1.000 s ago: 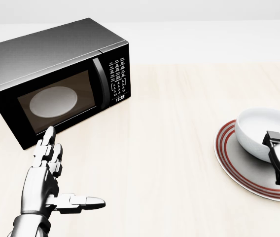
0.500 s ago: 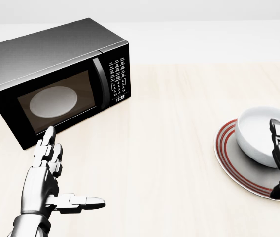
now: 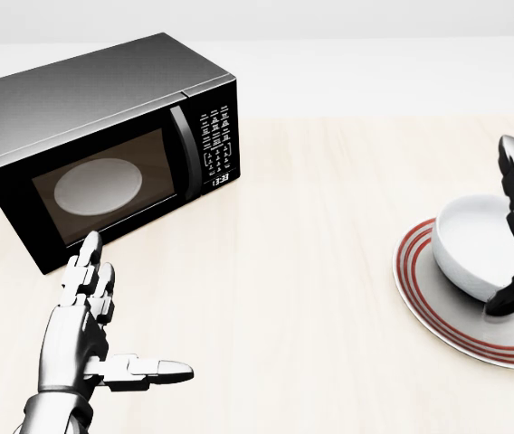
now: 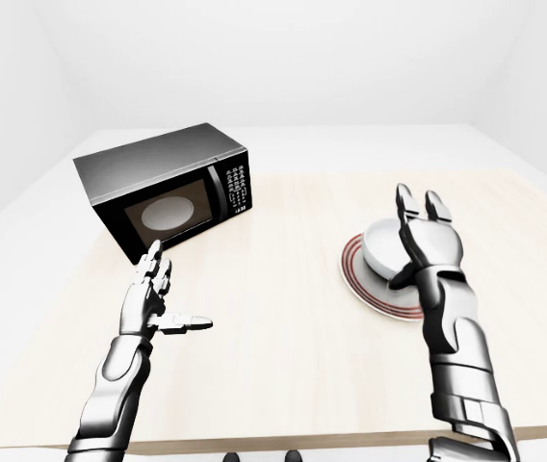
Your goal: Pick up the white bowl and put it on the plate.
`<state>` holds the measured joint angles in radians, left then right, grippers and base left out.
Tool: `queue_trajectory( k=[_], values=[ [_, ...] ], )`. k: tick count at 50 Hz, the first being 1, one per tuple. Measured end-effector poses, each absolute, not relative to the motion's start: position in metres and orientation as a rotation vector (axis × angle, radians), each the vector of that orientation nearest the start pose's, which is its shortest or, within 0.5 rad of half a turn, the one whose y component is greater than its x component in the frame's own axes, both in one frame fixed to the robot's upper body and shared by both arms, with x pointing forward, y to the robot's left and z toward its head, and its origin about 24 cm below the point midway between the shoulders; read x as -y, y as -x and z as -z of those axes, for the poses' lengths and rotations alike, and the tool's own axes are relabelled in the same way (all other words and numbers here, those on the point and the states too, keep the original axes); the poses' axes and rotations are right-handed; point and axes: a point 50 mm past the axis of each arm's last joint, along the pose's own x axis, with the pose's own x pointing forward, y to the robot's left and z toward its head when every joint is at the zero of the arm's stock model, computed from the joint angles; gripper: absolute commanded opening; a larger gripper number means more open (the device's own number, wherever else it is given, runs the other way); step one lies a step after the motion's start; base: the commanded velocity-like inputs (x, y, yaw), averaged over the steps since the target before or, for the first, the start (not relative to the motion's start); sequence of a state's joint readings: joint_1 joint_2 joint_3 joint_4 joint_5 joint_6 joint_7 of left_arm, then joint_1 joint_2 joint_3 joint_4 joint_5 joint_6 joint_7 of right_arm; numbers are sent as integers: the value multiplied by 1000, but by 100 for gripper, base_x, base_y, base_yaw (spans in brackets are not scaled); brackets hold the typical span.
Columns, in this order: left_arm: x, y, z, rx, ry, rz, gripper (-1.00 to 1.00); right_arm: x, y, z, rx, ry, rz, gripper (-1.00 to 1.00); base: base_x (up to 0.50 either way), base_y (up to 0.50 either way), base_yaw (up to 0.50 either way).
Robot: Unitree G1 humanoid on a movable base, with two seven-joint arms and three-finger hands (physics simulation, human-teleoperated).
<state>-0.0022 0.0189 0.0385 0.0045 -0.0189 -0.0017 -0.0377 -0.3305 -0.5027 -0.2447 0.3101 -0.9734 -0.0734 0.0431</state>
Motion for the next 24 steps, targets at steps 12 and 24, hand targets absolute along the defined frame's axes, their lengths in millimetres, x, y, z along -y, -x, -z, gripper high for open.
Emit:
queue_trajectory(
  k=[12,24],
  values=[
    [-160,-254,-41,0,0,0,100,280,-289,-201,138,1342,290,100,0,0,0],
    [-160,-254,-41,0,0,0,100,247,-254,-281,418,1348,302,100,0,0,0]
  ],
)
